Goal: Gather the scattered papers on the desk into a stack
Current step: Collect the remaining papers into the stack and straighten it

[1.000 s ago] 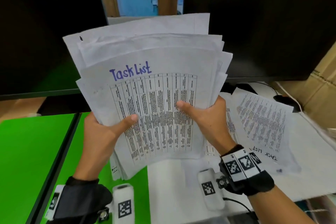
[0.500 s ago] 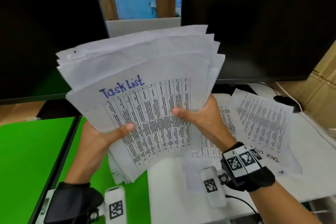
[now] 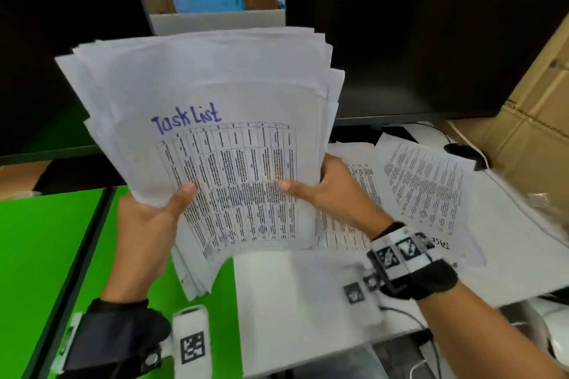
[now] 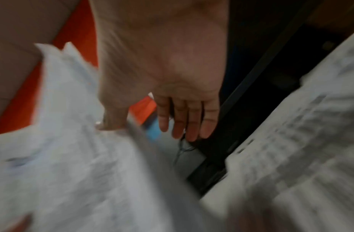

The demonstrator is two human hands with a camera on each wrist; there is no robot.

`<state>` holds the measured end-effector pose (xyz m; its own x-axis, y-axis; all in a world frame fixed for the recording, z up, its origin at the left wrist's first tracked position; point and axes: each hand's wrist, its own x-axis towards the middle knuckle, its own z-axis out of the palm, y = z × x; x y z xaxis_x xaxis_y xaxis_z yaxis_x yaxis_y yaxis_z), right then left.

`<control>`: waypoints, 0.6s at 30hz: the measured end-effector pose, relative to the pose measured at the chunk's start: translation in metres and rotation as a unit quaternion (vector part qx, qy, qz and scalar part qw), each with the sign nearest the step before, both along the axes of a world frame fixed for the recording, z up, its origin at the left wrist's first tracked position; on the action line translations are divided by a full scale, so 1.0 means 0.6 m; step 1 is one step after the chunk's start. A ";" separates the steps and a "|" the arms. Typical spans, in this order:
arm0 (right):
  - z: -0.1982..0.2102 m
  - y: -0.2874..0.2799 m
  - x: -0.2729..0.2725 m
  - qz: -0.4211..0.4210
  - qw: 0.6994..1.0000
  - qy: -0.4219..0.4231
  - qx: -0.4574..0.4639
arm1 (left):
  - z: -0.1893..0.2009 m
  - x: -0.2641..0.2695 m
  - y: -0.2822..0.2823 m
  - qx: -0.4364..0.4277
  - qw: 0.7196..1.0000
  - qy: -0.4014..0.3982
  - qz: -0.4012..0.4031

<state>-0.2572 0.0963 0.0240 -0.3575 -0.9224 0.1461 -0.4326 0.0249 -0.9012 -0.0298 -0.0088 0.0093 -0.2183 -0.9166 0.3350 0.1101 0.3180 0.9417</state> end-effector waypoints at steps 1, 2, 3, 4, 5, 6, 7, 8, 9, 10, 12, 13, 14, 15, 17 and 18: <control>-0.001 0.004 -0.028 -0.010 0.998 0.048 0.027 | 0.000 0.005 -0.005 -0.002 1.000 0.002 0.016; -0.005 0.007 -0.060 -0.049 0.993 0.099 0.049 | 0.000 0.010 -0.009 -0.011 0.999 0.001 0.030; -0.014 0.008 -0.093 -0.103 0.979 0.156 0.076 | -0.001 0.014 -0.012 -0.020 0.999 0.001 0.045; -0.028 0.008 -0.125 -0.160 0.956 0.215 0.118 | -0.001 0.019 -0.015 -0.026 0.998 0.002 0.059; -0.042 0.010 -0.151 -0.208 0.926 0.259 0.179 | -0.001 0.023 -0.018 -0.031 0.997 0.004 0.070; -0.058 0.013 -0.173 -0.238 0.896 0.277 0.251 | -0.001 0.026 -0.021 -0.034 0.996 0.006 0.077; -0.073 0.017 -0.186 -0.246 0.871 0.277 0.322 | 0.000 0.027 -0.021 -0.034 0.996 0.009 0.079; -0.087 0.020 -0.194 -0.236 0.852 0.273 0.378 | 0.002 0.027 -0.021 -0.034 0.996 0.011 0.079; -0.095 0.021 -0.195 -0.224 0.840 0.267 0.415 | 0.003 0.026 -0.021 -0.034 0.996 0.013 0.079; -0.104 0.018 -0.198 -0.223 0.836 0.257 0.430 | 0.005 0.023 -0.019 -0.035 0.996 0.013 0.075; -0.109 0.005 -0.199 -0.233 0.839 0.225 0.437 | 0.006 0.018 -0.015 -0.033 0.997 0.014 0.071; -0.110 -0.001 -0.202 -0.242 0.839 0.213 0.438 | 0.005 0.016 -0.015 -0.031 0.997 0.019 0.070; -0.113 -0.006 -0.210 -0.257 0.842 0.198 0.432 | 0.004 0.013 -0.013 -0.029 0.997 0.023 0.068; -0.113 -0.008 -0.215 -0.270 0.848 0.175 0.420 | 0.003 0.011 -0.012 -0.026 0.997 0.026 0.066; -0.116 -0.002 -0.227 -0.280 0.853 0.155 0.413 | 0.003 0.007 -0.008 -0.019 0.997 0.031 0.061; -0.115 0.002 -0.229 -0.286 0.845 0.157 0.423 | 0.003 0.006 -0.007 -0.017 0.998 0.033 0.058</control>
<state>-0.3948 0.0977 -0.0449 -0.8465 -0.4338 -0.3086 -0.3468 0.8891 -0.2986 -0.0265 -0.0129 0.0113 -0.0879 -0.9223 0.3764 0.1316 0.3638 0.9221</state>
